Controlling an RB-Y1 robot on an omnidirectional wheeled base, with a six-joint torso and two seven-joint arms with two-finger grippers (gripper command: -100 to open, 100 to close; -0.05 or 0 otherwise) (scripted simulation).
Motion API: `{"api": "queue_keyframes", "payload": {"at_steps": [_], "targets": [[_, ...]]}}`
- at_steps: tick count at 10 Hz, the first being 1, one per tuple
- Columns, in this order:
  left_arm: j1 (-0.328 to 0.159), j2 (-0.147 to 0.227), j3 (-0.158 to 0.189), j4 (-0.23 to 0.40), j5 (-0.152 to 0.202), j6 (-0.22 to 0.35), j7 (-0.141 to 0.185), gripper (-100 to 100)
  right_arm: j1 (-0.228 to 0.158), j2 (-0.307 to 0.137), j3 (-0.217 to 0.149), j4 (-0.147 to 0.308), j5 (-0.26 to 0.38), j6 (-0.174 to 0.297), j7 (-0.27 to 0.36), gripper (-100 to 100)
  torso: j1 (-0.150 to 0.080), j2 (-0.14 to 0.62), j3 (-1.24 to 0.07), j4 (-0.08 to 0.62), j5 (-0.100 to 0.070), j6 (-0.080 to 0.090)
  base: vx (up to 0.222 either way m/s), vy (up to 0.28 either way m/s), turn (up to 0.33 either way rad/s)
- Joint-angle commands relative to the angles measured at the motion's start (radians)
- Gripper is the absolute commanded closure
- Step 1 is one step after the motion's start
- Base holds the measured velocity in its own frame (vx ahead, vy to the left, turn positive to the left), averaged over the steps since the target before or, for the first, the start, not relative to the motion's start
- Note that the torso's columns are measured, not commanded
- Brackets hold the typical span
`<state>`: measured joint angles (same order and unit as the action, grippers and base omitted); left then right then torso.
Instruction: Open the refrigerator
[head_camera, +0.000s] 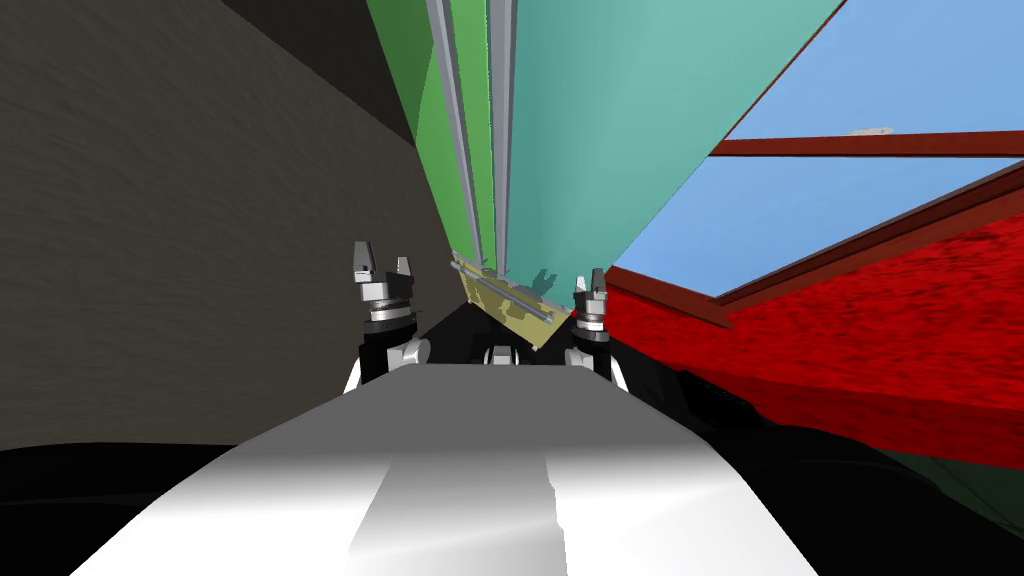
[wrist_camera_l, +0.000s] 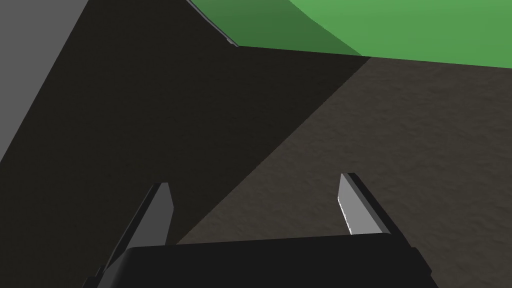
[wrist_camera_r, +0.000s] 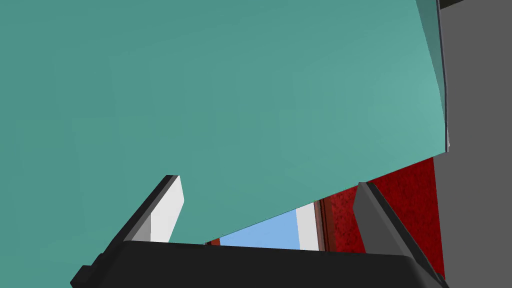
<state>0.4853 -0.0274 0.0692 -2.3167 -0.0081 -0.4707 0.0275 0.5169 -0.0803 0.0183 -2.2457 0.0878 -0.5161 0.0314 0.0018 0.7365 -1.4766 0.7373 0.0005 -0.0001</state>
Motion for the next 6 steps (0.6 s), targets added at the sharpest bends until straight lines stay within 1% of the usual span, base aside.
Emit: {"api": "queue_keyframes", "payload": {"at_steps": [1,2,3,4,5,6], "targets": [[0.000,0.000,0.000,0.000,0.000,0.000,0.000,0,-0.005,-0.046,-0.018,0.029,0.014,-0.016,0.078,-100,-0.001,0.001,0.000,0.000,0.000,0.000,0.062,0.078,0.020],[0.000,0.000,0.000,0.000,0.000,0.000,0.000,0,-0.005,-0.046,-0.018,0.029,0.014,-0.016,0.089,-100,-0.002,0.001,0.000,0.001,-0.001,0.000,0.043,0.052,0.008],[0.000,0.000,0.000,0.000,0.000,0.000,0.000,0,-0.008,-0.060,-0.027,0.043,0.020,-0.024,0.128,-100,-0.003,0.002,0.001,0.001,-0.001,0.000,0.041,0.055,0.023],[0.000,0.000,0.000,0.000,0.000,0.000,0.000,0,-0.008,-0.060,-0.027,0.043,0.020,-0.024,0.131,-100,-0.003,0.002,0.001,0.001,-0.001,0.000,0.030,0.046,0.010],[0.000,0.000,0.000,0.000,0.000,0.000,0.000,0,-0.010,-0.073,-0.036,0.058,0.027,-0.032,0.173,-100,-0.003,0.003,0.001,0.001,-0.001,0.000,0.040,0.061,0.023],[0.000,0.000,0.000,0.000,0.000,0.000,0.000,0,-0.010,-0.073,-0.036,0.058,0.027,-0.032,0.177,-100,-0.001,0.002,0.001,0.001,0.000,0.000,0.037,0.055,0.010]]}}
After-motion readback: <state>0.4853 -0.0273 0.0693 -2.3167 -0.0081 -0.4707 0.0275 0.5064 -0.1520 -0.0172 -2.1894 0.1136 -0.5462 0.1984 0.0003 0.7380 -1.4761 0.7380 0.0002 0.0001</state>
